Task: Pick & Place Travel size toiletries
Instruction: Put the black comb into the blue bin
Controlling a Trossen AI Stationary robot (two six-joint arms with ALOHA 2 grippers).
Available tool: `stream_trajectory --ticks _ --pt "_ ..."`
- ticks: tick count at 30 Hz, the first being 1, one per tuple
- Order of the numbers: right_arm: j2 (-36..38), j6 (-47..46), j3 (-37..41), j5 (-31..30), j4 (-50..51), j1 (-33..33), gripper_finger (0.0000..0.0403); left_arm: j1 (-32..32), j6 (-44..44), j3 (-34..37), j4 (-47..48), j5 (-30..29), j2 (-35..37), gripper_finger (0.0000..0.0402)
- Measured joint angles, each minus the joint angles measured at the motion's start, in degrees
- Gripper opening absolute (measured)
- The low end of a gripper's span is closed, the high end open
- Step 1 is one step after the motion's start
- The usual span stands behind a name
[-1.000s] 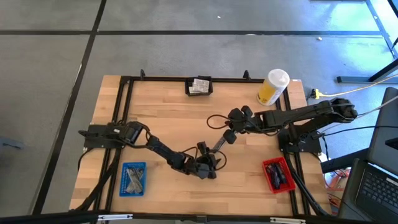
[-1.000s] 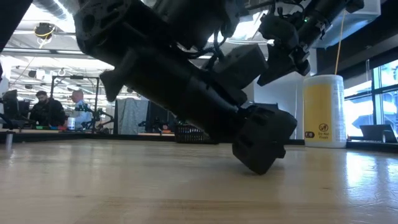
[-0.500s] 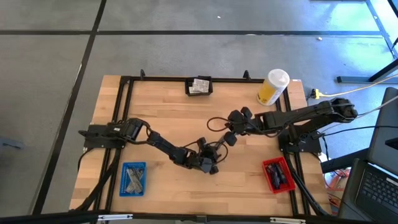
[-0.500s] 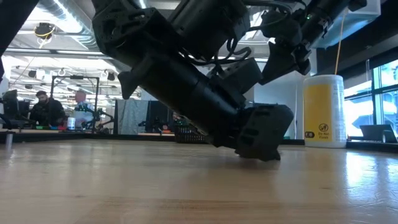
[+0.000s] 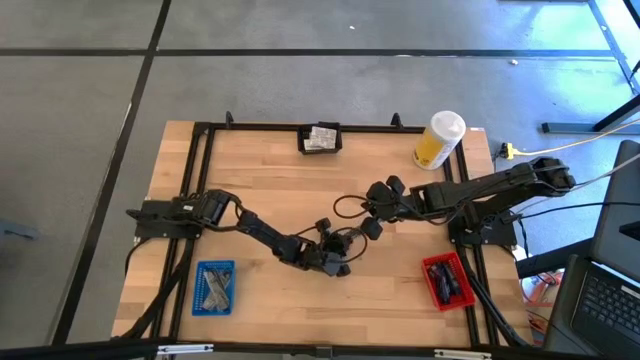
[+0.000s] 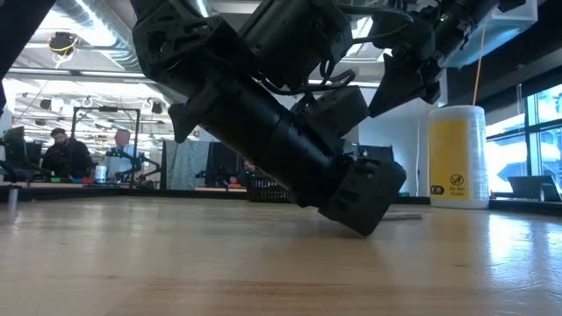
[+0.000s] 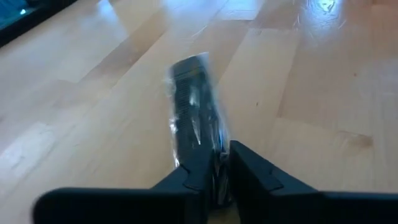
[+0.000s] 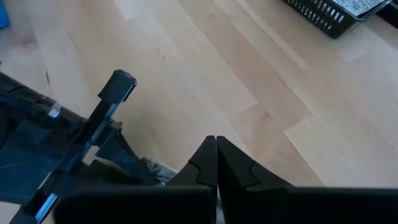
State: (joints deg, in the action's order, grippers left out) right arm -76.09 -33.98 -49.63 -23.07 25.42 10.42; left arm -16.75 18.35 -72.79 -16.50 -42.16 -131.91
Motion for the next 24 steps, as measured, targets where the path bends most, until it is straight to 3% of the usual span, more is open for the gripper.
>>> stream_trajectory --ticks 4,12,19,24 --pt "0.0 0.0 0.0 0.0 0.0 0.7 0.0001 -0.4 -1.3 0.0 0.2 -0.7 0.1 0.0008" --pt "0.0 0.1 0.0 0.0 0.2 1.8 0.0001 -0.7 -3.3 0.0 1.3 0.1 1.4 0.0002" --pt "0.0 0.1 -0.1 0.0 1.0 2.1 0.0001 -0.9 -6.4 0.4 12.3 2.3 7.2 0.0002" --pt "0.0 0.1 -0.1 0.0 1.2 2.1 0.0001 -1.2 -2.6 0.3 21.3 6.4 11.5 0.0002"
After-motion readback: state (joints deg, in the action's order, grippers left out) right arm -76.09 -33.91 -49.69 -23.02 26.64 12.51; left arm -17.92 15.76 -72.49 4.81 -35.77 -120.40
